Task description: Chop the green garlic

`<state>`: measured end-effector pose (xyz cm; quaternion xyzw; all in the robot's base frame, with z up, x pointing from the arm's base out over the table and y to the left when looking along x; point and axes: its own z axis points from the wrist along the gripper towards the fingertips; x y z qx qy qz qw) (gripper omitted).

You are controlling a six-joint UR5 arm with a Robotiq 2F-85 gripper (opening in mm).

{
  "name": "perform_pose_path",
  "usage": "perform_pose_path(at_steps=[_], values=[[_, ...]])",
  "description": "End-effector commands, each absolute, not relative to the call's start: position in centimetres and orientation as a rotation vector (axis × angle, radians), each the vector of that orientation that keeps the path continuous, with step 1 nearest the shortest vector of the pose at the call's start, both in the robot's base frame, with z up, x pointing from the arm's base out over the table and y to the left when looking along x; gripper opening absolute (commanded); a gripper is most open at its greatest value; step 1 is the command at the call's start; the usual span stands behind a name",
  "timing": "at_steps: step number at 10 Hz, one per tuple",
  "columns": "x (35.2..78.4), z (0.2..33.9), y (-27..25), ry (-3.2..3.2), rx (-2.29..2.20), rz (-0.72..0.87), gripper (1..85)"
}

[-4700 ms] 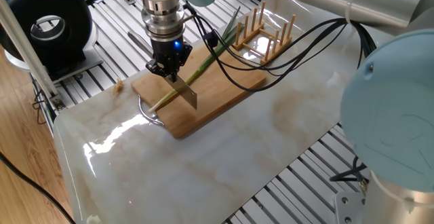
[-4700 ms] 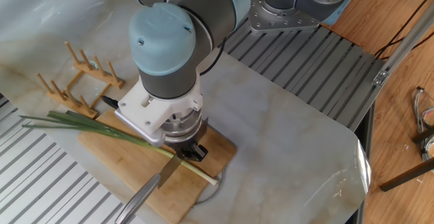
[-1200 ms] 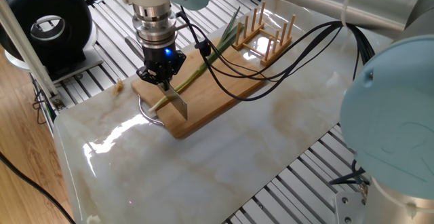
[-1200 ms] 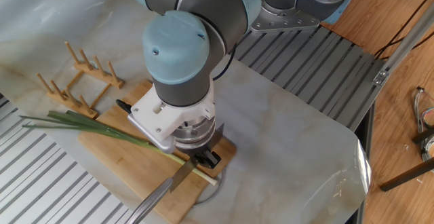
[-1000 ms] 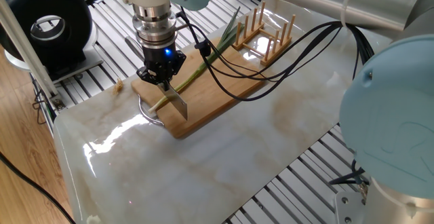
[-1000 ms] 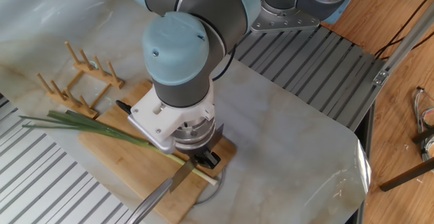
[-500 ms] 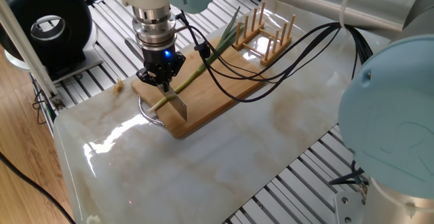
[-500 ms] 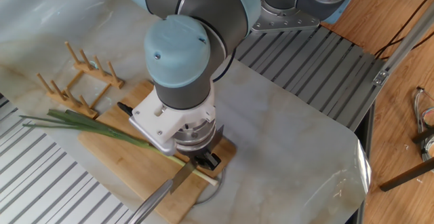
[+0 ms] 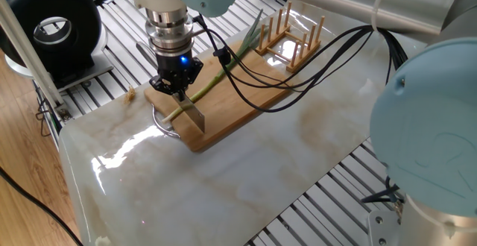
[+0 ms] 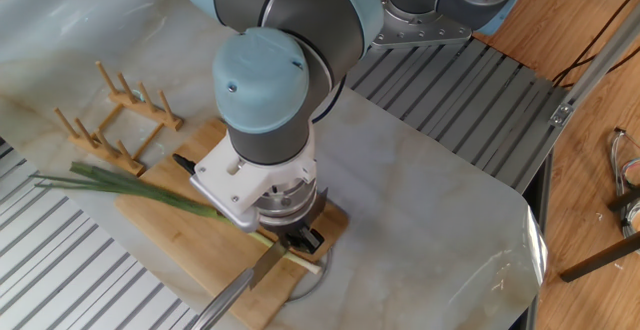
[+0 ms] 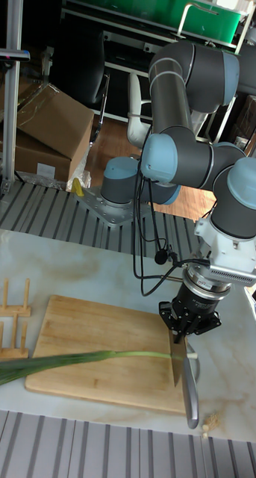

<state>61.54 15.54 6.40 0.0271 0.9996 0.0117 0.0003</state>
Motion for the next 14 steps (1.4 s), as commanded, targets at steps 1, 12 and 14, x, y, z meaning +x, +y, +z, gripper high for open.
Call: perform_pose_path(at_steps=[1, 12, 14], values=[[61.6, 6.5, 15.7, 3.141, 0.093, 0.055, 1.3], [61.5, 5.7, 15.3, 3.173, 0.076, 0.047, 1.3], [60.8, 6.5, 14.3, 3.232, 0.050, 0.046, 1.3]])
